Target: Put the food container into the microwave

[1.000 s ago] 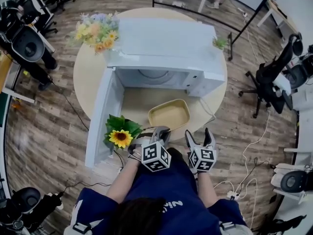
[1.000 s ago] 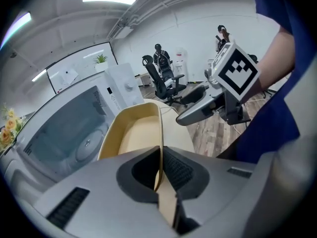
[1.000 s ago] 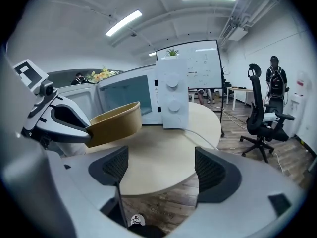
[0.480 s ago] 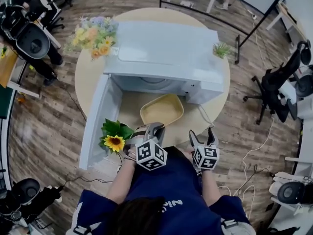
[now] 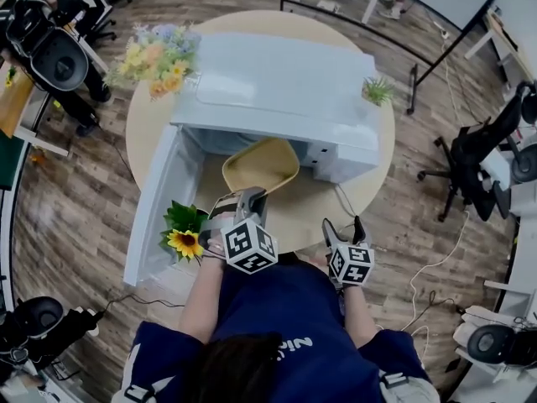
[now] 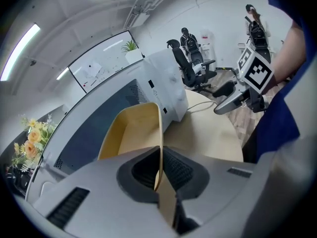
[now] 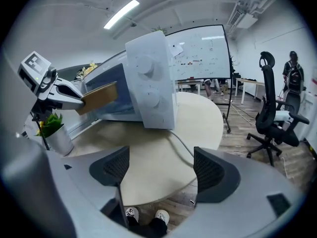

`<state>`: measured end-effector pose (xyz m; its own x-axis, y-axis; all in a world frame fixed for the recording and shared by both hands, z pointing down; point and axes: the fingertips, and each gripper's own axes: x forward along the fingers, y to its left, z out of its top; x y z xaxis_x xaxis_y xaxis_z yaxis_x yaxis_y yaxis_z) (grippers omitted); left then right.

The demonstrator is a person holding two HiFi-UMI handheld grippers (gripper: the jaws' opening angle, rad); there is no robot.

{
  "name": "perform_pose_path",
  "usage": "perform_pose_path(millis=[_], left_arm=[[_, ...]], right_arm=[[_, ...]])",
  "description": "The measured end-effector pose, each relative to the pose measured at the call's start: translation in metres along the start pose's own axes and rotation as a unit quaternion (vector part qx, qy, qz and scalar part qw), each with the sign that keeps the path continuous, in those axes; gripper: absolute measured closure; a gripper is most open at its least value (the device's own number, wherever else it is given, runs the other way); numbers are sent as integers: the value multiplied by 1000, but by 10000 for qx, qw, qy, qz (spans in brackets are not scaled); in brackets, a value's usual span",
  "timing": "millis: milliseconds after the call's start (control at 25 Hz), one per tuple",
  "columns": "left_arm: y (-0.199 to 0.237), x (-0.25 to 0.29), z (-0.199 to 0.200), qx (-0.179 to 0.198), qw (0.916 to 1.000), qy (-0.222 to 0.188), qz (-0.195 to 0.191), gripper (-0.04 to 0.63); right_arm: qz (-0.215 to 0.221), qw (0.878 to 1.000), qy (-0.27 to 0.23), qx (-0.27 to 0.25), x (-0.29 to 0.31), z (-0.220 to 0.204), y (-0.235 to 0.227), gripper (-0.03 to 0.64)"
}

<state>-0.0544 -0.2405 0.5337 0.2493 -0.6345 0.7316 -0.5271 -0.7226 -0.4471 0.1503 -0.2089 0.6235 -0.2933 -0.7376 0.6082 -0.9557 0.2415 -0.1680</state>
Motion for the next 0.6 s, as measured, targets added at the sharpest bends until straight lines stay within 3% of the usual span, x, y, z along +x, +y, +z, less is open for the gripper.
perform_pose_path(millis=[600], left_arm=[[47, 56, 1, -86, 9998, 181, -92, 577]], right_arm=[[64, 9997, -216, -119, 0, 18, -2, 221]])
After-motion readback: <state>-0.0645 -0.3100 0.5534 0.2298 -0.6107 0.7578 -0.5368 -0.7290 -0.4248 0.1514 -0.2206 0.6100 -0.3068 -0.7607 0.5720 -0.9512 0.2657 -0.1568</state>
